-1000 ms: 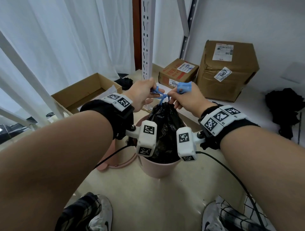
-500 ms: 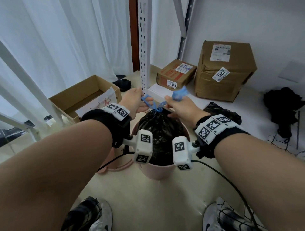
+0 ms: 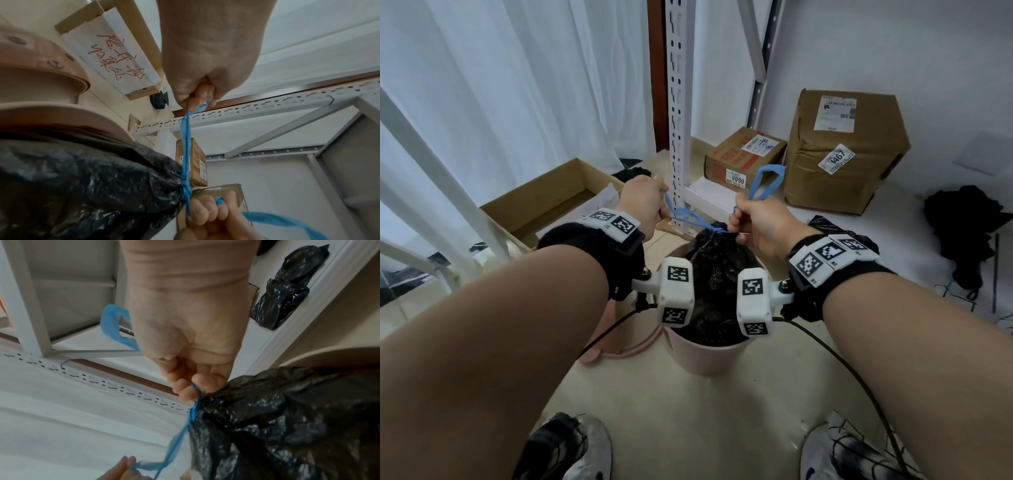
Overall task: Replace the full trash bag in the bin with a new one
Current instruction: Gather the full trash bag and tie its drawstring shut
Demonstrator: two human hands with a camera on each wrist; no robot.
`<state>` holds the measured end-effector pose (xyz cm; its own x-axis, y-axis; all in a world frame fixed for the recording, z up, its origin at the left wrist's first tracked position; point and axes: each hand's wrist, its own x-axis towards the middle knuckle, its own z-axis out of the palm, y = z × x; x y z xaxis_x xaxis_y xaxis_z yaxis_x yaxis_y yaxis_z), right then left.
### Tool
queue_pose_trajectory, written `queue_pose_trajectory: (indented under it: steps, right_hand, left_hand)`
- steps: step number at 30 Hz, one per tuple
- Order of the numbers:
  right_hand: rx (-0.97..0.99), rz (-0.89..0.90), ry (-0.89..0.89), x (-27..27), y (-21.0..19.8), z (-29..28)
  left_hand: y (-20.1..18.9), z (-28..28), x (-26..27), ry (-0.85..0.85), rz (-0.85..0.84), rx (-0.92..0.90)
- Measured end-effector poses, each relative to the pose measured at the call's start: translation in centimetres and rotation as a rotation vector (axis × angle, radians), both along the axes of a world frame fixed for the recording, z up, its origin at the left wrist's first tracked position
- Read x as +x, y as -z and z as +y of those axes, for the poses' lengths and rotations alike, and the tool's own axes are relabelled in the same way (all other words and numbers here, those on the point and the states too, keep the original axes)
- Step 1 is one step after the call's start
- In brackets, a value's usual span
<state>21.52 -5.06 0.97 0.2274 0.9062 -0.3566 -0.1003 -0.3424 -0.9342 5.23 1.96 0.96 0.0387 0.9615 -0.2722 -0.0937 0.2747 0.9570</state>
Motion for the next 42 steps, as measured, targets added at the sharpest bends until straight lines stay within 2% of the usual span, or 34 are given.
queue_pose_trajectory:
  steps: [3, 8, 11, 13, 17, 20, 23, 27, 28, 30, 32, 34, 36, 39, 42]
  right_hand:
    - [-0.033, -0.041, 0.02, 0.2, 0.1, 0.1]
    - [0.042, -0.036, 0.024, 0.3, -0.6, 0.1]
    - [0.047, -0.065, -0.028, -0.3, -1.3, 0.2]
    - [0.019, -0.208, -0.139, -1.0, -1.4, 0.2]
    - [0.082, -0.647, -0.384, -2.2, -1.1, 0.2]
    - [0.173, -0.87, -0.409, -3.1, -1.2, 0.4]
    - [0.174, -0.806, -0.363, -3.0, -1.2, 0.7]
    - [0.146, -0.555, -0.261, -1.7, -1.0, 0.8]
    - [0.144, -0.511, -0.25, -1.5, -1.0, 0.7]
    - [0.132, -0.46, -0.251, -1.1, -0.9, 0.6]
    - [0.117, -0.437, -0.231, -0.9, -0.7, 0.8]
    - [0.094, -0.369, -0.162, -0.6, -0.7, 0.9]
    - [0.088, -0.305, -0.139, -0.4, -0.8, 0.9]
    - [0.094, -0.325, -0.187, -0.2, -0.9, 0.9]
    - [0.079, -0.309, -0.189, 0.0, -1.2, 0.8]
  left_hand:
    - [0.2, 0.3, 0.5, -0.001, 0.067, 0.055]
    - [-2.8, -0.3, 1.4, 0.068, 0.02, 0.3]
    - [-4.4, -0.8, 1.3, 0.16, -0.046, 0.371]
    - [-5.1, -1.2, 1.6, 0.259, -0.017, 0.409]
    - [-5.7, -2.1, 2.4, 0.423, 0.106, 0.499]
    - [-5.1, -2.4, 3.1, 0.486, 0.216, 0.505]
    - [-3.5, -1.8, 3.2, 0.498, 0.437, 0.492]
    - [-1.3, -1.1, 2.7, 0.292, 0.694, 0.487]
    - [-1.2, -1.3, 2.6, 0.331, 0.698, 0.443]
    - [-1.2, -1.7, 2.0, 0.563, 0.667, 0.368]
    - [-1.3, -2.0, 1.6, 0.77, 0.71, 0.35]
    - [-1.3, -1.9, 1.3, 0.803, 0.811, 0.362]
    - [-1.3, -1.8, 1.2, 0.812, 0.868, 0.288]
    - [-1.9, -2.5, 1.1, 0.785, 0.697, 0.063]
    - [-2.2, -2.6, 0.7, 0.737, 0.509, -0.014]
